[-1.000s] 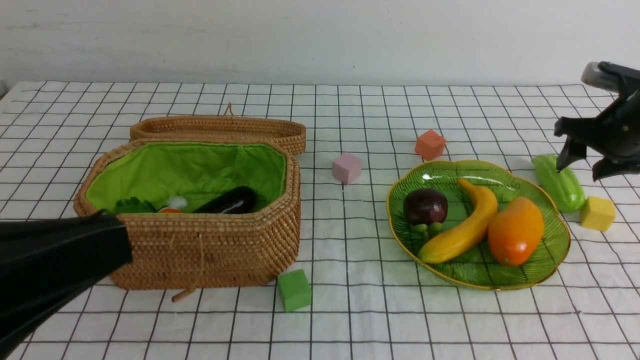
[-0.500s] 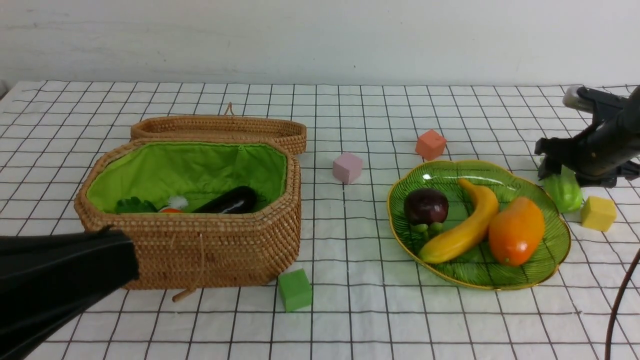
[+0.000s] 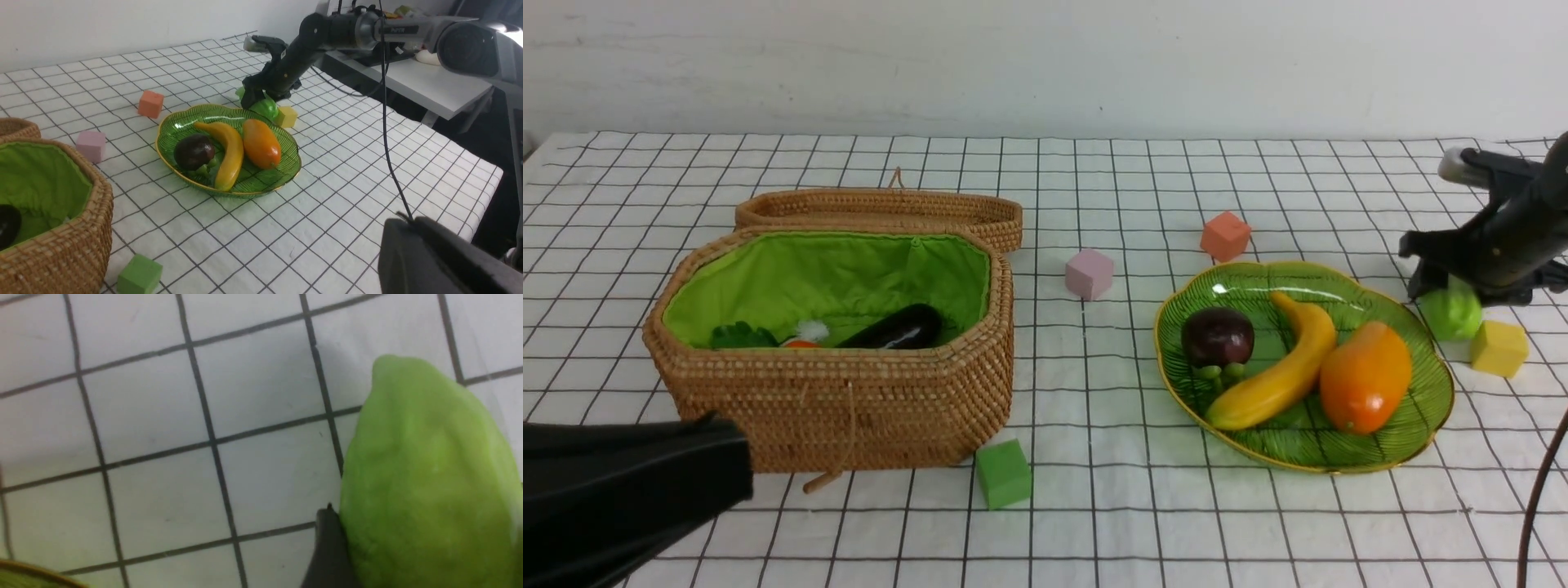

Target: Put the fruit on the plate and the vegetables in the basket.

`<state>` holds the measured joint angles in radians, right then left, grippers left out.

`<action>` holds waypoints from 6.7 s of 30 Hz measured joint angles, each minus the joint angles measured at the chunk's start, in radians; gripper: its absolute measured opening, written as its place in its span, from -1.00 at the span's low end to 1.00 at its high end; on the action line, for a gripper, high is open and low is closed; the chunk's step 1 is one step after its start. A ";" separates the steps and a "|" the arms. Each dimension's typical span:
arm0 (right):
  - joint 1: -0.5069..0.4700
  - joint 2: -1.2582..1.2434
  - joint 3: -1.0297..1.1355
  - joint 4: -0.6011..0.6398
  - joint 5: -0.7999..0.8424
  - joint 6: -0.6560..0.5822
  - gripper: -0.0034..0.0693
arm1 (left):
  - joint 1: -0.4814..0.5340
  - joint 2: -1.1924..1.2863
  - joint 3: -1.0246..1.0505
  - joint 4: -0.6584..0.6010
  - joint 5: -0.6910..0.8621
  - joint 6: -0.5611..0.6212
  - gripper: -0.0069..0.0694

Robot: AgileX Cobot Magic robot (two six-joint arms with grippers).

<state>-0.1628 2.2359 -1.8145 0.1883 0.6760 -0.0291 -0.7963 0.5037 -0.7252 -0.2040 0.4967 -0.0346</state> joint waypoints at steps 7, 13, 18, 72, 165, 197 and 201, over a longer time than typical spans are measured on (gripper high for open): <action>0.061 -0.249 -0.066 0.153 0.186 -0.118 0.38 | 0.000 0.000 0.000 0.074 0.034 -0.007 -0.85; 0.292 -0.363 -0.067 0.484 0.246 -0.467 0.38 | 0.000 0.000 0.000 0.295 0.053 -0.171 -0.85; 0.527 -0.324 -0.067 0.754 0.181 -0.718 0.38 | 0.000 0.000 0.000 0.577 0.126 -0.428 -0.85; 0.697 -1.391 0.830 -0.024 0.519 0.321 -0.88 | 0.000 -0.456 0.566 0.696 -0.310 -0.824 -0.85; 0.179 -2.246 1.831 -0.162 -0.298 0.045 -0.86 | 0.608 -0.514 0.750 0.138 -0.332 -0.017 -0.85; 0.179 -2.246 1.831 -0.163 -0.298 0.045 -0.77 | 0.614 -0.514 0.756 0.104 -0.121 -0.108 -0.85; 0.179 -2.246 1.831 -0.163 -0.298 0.045 -0.77 | 0.614 -0.514 0.756 0.104 -0.121 -0.108 -0.85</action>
<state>0.0166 -0.0098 0.0168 0.0257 0.3781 0.0155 -0.1818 -0.0107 0.0310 -0.1002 0.3758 -0.1430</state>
